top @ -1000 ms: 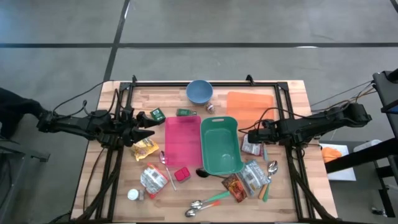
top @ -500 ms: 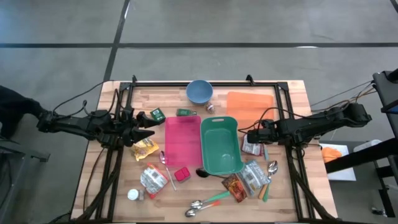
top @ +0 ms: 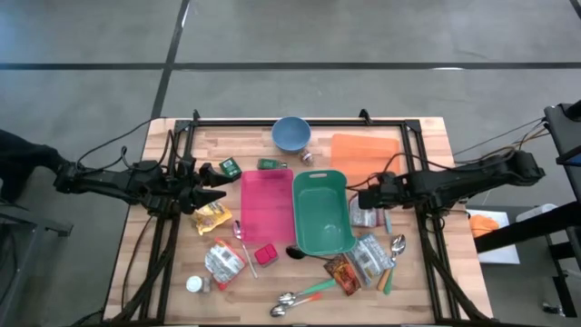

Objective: Pick & Place Food Item
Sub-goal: Put the red noodle pack into the orange bin

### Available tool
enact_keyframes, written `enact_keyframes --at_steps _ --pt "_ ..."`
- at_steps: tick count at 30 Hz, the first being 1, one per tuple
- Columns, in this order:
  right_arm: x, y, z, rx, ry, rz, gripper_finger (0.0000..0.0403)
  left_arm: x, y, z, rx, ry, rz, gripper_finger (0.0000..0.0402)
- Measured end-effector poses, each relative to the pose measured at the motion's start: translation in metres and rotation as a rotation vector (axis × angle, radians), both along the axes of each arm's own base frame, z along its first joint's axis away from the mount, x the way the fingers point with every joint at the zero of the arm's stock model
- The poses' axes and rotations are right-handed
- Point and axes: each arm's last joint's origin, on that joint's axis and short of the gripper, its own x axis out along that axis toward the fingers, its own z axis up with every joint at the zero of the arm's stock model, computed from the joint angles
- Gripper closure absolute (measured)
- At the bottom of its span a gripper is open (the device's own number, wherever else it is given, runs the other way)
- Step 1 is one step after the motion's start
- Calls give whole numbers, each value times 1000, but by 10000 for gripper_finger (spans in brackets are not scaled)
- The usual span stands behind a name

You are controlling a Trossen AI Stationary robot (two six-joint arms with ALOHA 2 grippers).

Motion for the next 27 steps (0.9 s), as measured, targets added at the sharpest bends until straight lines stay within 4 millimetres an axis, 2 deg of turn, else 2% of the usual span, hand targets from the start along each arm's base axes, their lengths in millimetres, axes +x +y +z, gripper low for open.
enact_keyframes --at_steps 27 --pt "-2 -3 62 -134 -19 105 395 0 0 0 0 0 1 16"
